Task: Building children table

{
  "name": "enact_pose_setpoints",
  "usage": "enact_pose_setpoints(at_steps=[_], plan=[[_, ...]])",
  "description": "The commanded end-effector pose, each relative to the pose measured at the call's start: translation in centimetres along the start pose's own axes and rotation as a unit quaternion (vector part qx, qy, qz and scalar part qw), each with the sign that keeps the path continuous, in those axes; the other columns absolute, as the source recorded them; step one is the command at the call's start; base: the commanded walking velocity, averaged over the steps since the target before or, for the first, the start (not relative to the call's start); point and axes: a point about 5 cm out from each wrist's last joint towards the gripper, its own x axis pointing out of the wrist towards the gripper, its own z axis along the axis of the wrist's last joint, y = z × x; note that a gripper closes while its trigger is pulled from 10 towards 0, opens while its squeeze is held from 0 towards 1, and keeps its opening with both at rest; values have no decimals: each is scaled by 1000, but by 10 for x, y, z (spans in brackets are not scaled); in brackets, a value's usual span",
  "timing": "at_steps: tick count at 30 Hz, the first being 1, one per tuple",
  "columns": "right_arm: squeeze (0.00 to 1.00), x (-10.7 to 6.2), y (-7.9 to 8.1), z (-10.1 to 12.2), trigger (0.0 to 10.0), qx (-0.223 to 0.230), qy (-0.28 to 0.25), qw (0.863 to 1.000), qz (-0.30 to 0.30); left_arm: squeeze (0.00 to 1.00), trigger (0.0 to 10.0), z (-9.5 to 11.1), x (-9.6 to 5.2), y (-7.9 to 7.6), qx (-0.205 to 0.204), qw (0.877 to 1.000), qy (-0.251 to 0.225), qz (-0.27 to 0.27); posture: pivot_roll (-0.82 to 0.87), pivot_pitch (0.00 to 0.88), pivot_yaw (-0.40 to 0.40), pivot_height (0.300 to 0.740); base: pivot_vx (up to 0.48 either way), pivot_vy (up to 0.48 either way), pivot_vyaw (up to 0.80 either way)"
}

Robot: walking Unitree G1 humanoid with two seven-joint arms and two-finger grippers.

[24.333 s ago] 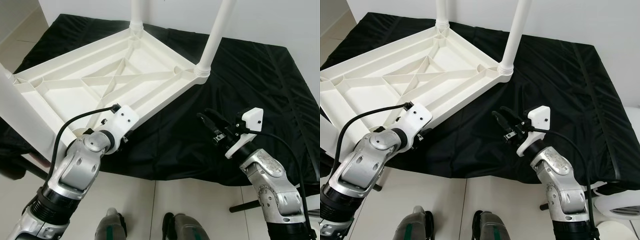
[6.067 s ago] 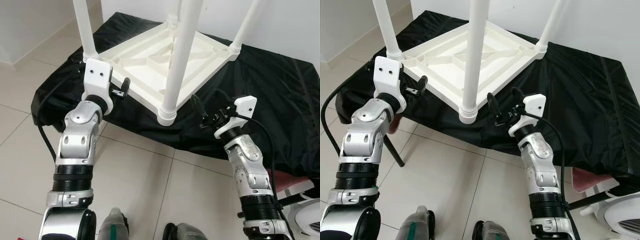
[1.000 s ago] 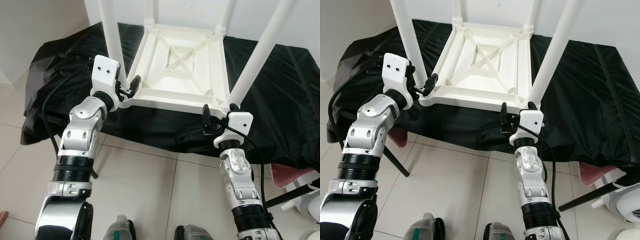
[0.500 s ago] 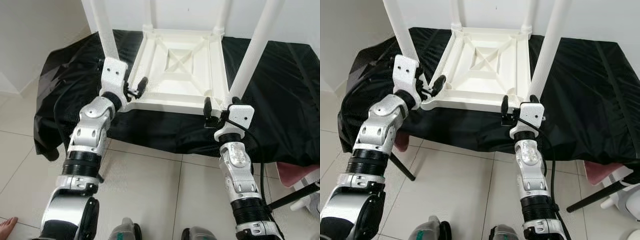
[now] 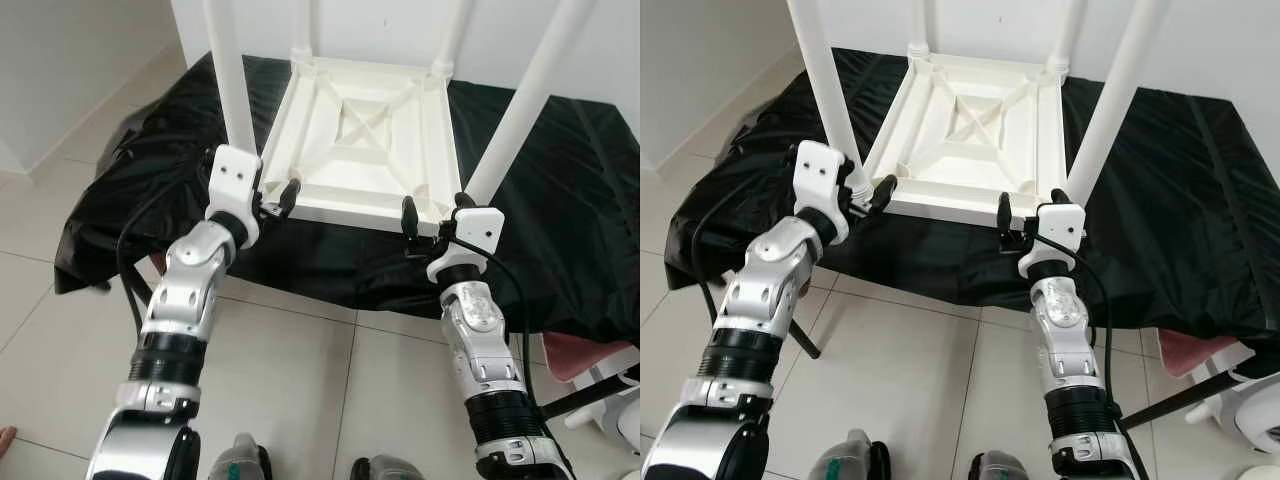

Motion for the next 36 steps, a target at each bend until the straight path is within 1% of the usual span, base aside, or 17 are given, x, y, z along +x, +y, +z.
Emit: enact_pose_setpoints(at_steps=[1, 10, 12, 13, 14, 15, 18, 21, 22, 23, 26, 27, 28, 29, 30, 31, 36], plan=[[0, -3, -5, -4, 10000, 9, 12, 1000, -3, 0, 10000, -2, -4, 7, 0, 999, -3, 53, 7, 10, -39, 740, 0, 0, 0], [8, 0, -4, -4, 10000, 34, 16, 999, 20, 0, 10000, -3, -4, 3, 34, 998, -1, 47, 21, 7, -60, 740, 0, 0, 0], [55, 0, -4, -4, 10000, 35, 16, 999, 19, 0, 10000, -3, -3, 2, 34, 998, -2, 48, 22, 4, -65, 740, 0, 0, 0], [1000, -1, -5, -4, 10000, 43, 15, 999, 26, 369, 10000, -3, -4, 0, 26, 999, -1, 41, 25, 4, -71, 740, 0, 0, 0], [1000, -1, -5, -4, 10000, 43, 15, 999, 26, 369, 10000, -3, -4, 0, 26, 999, -1, 41, 25, 4, -71, 740, 0, 0, 0], [1000, -2, -6, -4, 10000, 43, 14, 999, 26, 1000, 10000, -3, -4, -2, 21, 999, -3, 29, 28, 5, -71, 740, 0, 0, 0], [1000, -3, -9, -5, 10000, 16, 16, 999, 27, 1000, 10000, 0, -6, -3, 54, 998, -2, 13, 29, 3, -70, 740, 0, 0, 0], [1000, -4, -9, -5, 10000, 13, 16, 999, 31, 1000, 10000, 0, -6, -4, 61, 998, -2, 12, 29, 3, -70, 740, 0, 0, 0], [0, -5, -10, -5, 10000, 12, 16, 999, 31, 0, 10000, 4, -8, -10, 63, 998, -12, -21, 25, 1, -70, 740, 0, 0, 0], [0, -6, -11, -6, 10000, 10, 18, 999, 29, 0, 10000, 7, -10, -17, 80, 995, -24, -51, 27, 0, -71, 740, 0, 0, 0], [0, -6, -11, -6, 10000, 10, 18, 999, 29, 0, 10000, 7, -10, -17, 80, 995, -24, -51, 27, 0, -71, 740, 0, 0, 0], [0, -7, -12, -7, 10000, 8, 20, 999, 27, 0, 10000, 9, -11, -22, 92, 993, -33, -70, 27, 0, -72, 740, 0, 0, 0], [0, -8, -12, -7, 10000, 9, 20, 999, 26, 0, 10000, 7, -11, -31, 109, 988, -30, -105, 32, 0, -74, 740, 0, 0, 0], [0, -8, -11, -9, 10000, 9, 21, 999, 28, 0, 10000, -3, -9, -44, 136, 976, -6, -168, 38, 0, -74, 740, 0, 0, 0], [0, -8, -11, -9, 10000, 9, 21, 999, 28, 0, 10000, -3, -9, -44, 136, 976, -6, -168, 38, 0, -74, 740, 0, 0, 0], [0, -8, -11, -10, 10000, 7, 23, 999, 28, 0, 10000, -6, -6, -49, 153, 969, 2, -193, 39, 0, -73, 740, 0, 0, 0], [0, -8, -12, -11, 10000, 5, 24, 999, 27, 0, 10000, -7, -4, -50, 160, 966, 8, -201, 40, 0, -73, 740, 0, 0, 0]])
